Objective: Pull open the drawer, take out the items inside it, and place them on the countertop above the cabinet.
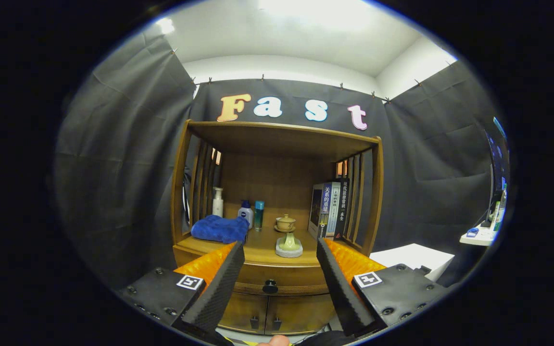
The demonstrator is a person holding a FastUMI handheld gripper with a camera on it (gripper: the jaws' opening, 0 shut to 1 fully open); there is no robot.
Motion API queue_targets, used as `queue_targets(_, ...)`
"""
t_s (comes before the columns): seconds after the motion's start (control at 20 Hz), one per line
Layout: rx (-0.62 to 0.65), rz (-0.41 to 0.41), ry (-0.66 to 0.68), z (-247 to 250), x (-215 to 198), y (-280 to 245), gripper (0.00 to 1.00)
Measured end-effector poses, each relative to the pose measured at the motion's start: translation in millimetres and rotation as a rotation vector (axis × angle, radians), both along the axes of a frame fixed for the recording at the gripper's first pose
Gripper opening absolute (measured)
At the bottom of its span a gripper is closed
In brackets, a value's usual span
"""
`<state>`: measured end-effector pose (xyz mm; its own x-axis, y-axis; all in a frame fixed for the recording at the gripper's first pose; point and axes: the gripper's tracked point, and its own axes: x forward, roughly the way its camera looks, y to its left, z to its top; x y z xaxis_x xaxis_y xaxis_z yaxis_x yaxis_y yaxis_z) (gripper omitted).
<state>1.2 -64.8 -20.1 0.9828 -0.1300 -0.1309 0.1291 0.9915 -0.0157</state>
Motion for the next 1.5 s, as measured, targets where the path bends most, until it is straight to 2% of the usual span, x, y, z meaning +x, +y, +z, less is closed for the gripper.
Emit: queue_targets(1.5, 0.000, -0.008, 0.010, -6.1, -1.8, -9.0, 0.98)
